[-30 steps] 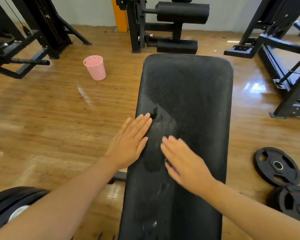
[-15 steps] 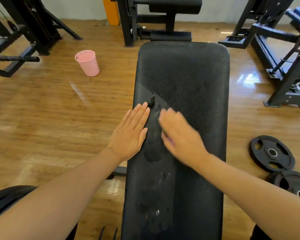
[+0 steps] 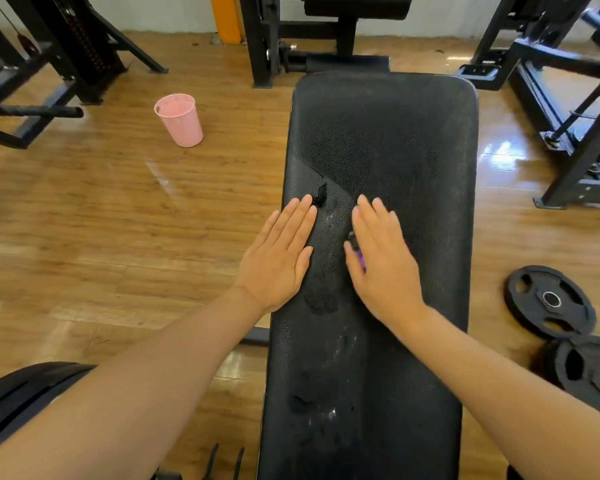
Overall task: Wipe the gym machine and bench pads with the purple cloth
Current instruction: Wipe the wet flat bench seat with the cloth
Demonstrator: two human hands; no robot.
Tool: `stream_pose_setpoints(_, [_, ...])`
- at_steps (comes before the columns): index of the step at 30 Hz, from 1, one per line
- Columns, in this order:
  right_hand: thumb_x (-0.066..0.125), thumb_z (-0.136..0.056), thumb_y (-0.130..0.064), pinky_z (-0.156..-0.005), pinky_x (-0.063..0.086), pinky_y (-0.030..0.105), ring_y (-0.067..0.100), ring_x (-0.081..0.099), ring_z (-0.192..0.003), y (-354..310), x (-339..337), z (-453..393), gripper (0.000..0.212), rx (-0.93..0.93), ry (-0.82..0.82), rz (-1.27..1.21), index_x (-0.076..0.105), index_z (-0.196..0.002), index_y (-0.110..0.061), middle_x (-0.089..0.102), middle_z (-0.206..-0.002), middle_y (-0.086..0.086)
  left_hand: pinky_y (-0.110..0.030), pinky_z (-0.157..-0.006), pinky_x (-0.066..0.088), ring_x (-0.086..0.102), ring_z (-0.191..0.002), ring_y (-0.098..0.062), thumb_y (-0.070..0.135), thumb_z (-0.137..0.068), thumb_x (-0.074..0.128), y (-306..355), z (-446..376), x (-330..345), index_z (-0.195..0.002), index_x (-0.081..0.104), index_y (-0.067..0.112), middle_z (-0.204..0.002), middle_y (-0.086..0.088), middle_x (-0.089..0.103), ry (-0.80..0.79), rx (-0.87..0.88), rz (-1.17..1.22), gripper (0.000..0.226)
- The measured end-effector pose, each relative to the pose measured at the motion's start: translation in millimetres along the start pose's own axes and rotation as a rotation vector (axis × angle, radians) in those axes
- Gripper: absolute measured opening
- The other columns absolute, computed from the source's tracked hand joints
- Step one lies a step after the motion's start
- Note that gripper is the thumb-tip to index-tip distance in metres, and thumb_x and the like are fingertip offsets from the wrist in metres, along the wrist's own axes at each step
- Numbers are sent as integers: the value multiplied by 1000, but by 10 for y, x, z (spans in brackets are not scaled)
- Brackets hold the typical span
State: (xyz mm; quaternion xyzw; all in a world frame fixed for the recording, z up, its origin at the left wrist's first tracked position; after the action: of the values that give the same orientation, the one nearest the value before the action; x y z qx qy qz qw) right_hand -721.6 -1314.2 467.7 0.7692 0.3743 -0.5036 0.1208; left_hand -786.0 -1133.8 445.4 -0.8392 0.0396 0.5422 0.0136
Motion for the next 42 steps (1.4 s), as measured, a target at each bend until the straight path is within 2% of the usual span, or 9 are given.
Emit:
stream_pose_setpoints(4, [36, -99, -27, -112, 30, 48, 37, 34, -142, -194, -37, 852, 56, -308, -231, 158, 40, -145, 4, 38, -152, 22, -44, -121, 23, 22, -151, -25, 28, -106, 24, 9, -3, 11, -155, 27, 3, -163, -12, 23, 20, -3, 2, 55])
stream_pose_setpoints(6, [31, -100, -24, -113, 30, 48, 38, 35, -142, -127, -21, 751, 55, -334, -222, 243, 34, -146, 7, 36, -153, 24, -45, -121, 25, 23, -151, -25, 27, -106, 25, 15, -1, 18, -155, 28, 2, -163, -12, 25, 28, -10, 6, 55])
stream_pose_setpoints(9, [26, -102, -19, -117, 27, 49, 41, 29, -143, -83, 27, 31, 55, -59, -103, 333, 25, -149, 10, 29, -155, 27, -44, -121, 24, 23, -151, -25, 27, -106, 26, 4, 1, 35, -155, 28, 3, -163, -12, 26, 35, -10, 3, 55])
stream_pose_setpoints(12, [35, -103, -18, -121, 19, 49, 40, 19, -147, 10, 0, -750, 56, 314, -19, 160, 23, -150, 9, 22, -158, 25, -42, -123, 19, 22, -151, -24, 28, -106, 25, 12, -2, 34, -155, 27, 4, -163, -11, 25, 32, -10, 0, 55])
stream_pose_setpoints(14, [36, -104, -19, -121, 18, 49, 39, 17, -148, 1, 77, -835, 55, 350, 41, 125, 23, -150, 8, 21, -159, 24, -41, -123, 18, 22, -151, -24, 28, -106, 24, 7, 1, 37, -155, 27, 4, -163, -11, 25, 37, -12, 5, 55])
stream_pose_setpoints(20, [34, -101, -22, -114, 27, 49, 40, 26, -142, -413, 153, 591, 54, -70, -114, 220, 34, -145, 9, 35, -152, 26, -41, -123, 18, 24, -150, -26, 26, -105, 28, 13, -21, 56, -153, 31, 1, -161, -14, 28, 87, 11, 22, 54])
stream_pose_setpoints(26, [37, -96, -23, -112, 31, 46, 35, 36, -139, -349, 124, 762, 54, -161, -135, 200, 47, -139, 7, 43, -148, 23, -40, -124, 13, 20, -151, -30, 29, -105, 26, 19, -5, 43, -153, 28, -2, -162, -19, 24, 62, 55, 32, 58])
stream_pose_setpoints(33, [38, -102, -18, -119, 26, 50, 39, 26, -146, -66, 139, -494, 53, 393, 63, 68, 33, -147, 8, 31, -155, 24, -43, -121, 18, 22, -150, -33, 31, -104, 25, -9, -26, 25, -153, 28, -3, -161, -20, 24, 16, 65, 35, 60])
stream_pose_setpoints(42, [44, -100, -25, -117, 32, 44, 23, 17, -150, -653, 281, 1117, 59, 416, 13, 51, 25, -152, -4, 27, -159, 10, -46, -124, 16, 10, -153, -32, 53, -101, 26, -47, 17, 89, -155, 20, -3, -164, -20, 14, 33, 71, 59, 78])
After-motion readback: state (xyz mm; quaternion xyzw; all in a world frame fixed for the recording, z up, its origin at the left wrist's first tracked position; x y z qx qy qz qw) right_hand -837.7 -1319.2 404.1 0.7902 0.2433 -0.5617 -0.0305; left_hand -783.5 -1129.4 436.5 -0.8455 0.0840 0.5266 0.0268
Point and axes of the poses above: each hand's wrist, its own z-axis away from the middle knuckle, its own x-axis out of the palm, y = z × x, the point moved 1 cm from there along -z, towards the middle knuckle
